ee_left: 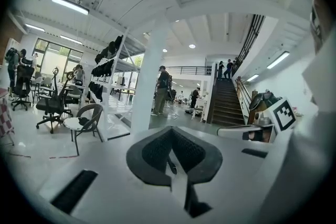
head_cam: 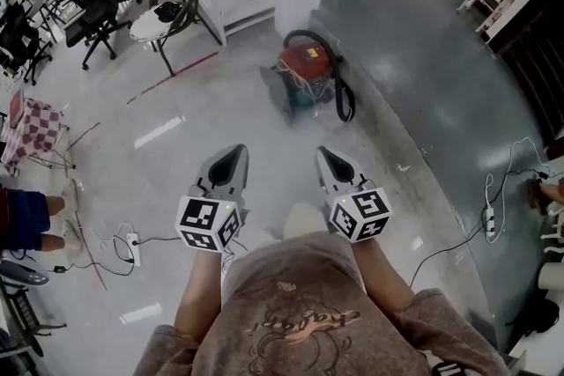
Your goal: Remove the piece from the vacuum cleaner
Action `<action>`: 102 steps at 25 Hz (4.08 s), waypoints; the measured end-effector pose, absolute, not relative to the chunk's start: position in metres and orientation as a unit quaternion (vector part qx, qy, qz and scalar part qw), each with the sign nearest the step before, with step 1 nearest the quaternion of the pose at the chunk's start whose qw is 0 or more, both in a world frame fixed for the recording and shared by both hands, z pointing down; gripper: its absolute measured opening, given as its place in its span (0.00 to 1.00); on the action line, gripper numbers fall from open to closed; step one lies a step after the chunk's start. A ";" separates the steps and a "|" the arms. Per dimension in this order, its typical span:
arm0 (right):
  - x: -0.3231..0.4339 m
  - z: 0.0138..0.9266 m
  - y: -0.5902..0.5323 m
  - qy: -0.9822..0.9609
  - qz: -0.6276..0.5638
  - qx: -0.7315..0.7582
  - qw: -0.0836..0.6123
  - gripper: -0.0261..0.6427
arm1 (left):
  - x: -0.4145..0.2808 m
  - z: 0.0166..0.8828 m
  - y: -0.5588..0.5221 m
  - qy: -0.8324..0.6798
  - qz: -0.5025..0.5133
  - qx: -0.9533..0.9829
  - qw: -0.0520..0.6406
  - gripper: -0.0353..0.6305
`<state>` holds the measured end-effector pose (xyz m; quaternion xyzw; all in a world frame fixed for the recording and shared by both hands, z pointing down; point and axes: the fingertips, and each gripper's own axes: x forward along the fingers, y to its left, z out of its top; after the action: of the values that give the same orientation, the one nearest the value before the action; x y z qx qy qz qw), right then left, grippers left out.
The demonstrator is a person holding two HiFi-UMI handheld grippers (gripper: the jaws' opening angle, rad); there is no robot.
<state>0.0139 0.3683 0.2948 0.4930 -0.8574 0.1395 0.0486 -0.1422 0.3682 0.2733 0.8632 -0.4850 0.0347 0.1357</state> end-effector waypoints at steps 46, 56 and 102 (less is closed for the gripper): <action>0.022 0.306 -0.050 -0.852 0.160 0.494 0.067 0.04 | -0.131 0.261 -0.064 -0.458 0.034 0.876 0.144 0.06; 0.017 0.296 -0.085 -0.818 0.157 0.553 0.041 0.04 | -0.118 0.260 -0.116 -0.377 0.041 0.914 0.144 0.06; 0.043 0.540 -0.127 -0.722 0.291 0.621 0.084 0.40 | -0.049 0.537 -0.186 -0.102 0.255 0.937 0.218 0.49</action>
<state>0.0430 -0.1273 0.5398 0.6215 -0.7224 0.2912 0.0845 -0.0488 -0.1861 0.5374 0.9366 -0.1017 0.2549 0.2181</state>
